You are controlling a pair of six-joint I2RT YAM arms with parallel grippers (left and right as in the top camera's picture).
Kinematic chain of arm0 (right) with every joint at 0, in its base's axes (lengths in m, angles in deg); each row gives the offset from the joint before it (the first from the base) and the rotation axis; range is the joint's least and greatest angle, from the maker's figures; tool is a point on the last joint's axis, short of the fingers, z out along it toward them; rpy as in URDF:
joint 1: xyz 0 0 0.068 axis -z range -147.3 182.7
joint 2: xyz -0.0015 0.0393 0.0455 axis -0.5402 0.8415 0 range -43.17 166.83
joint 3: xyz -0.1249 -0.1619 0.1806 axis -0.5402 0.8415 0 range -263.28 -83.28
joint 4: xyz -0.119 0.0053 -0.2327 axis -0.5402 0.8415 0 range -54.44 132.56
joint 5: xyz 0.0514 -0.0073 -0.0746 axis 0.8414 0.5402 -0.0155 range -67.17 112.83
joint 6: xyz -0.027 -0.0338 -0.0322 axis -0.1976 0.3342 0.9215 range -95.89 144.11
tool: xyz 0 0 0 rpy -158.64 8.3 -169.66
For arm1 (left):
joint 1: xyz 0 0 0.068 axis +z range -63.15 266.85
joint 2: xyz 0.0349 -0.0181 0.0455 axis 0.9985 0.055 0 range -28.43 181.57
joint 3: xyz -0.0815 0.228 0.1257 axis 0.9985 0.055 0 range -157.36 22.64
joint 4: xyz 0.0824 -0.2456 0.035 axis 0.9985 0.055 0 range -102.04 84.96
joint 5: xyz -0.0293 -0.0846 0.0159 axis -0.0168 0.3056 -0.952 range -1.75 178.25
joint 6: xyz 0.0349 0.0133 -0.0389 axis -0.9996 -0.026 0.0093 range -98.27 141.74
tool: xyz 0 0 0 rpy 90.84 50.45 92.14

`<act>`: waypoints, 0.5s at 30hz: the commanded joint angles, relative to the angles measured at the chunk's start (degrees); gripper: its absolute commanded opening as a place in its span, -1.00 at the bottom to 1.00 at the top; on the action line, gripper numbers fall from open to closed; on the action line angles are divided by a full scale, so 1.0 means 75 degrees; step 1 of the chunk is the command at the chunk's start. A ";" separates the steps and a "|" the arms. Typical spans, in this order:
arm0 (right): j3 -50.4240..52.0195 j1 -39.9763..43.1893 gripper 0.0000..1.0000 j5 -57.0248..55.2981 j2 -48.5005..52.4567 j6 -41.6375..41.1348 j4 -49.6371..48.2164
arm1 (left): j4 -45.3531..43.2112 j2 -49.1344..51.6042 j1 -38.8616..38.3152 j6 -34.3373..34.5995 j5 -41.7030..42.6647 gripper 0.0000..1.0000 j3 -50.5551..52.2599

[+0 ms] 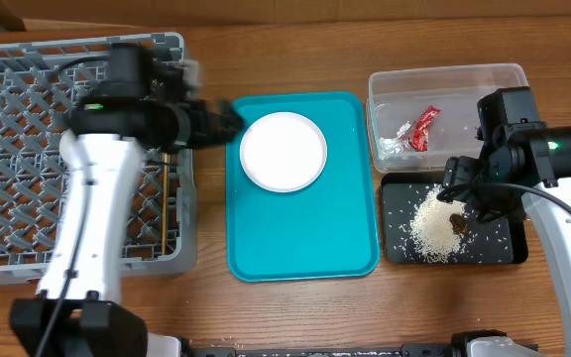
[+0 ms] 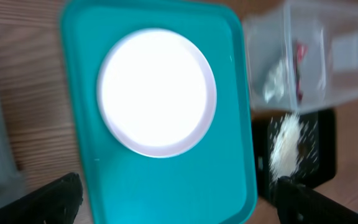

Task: Sort waste into correct bins and load items into the dishwasher
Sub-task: 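Reach the left gripper to the white plate and grip its rim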

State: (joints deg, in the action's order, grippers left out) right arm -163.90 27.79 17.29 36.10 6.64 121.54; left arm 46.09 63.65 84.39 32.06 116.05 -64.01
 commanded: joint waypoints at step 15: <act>-0.0111 0.2090 0.91 0.0245 -0.0131 -0.0618 -0.0297 | -0.0979 0.3783 -0.3946 -0.0181 -0.3337 0.74 0.0026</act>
State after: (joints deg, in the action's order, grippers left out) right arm -163.90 40.34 17.97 36.12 2.44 119.02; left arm 38.95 89.02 55.04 31.71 92.61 -63.94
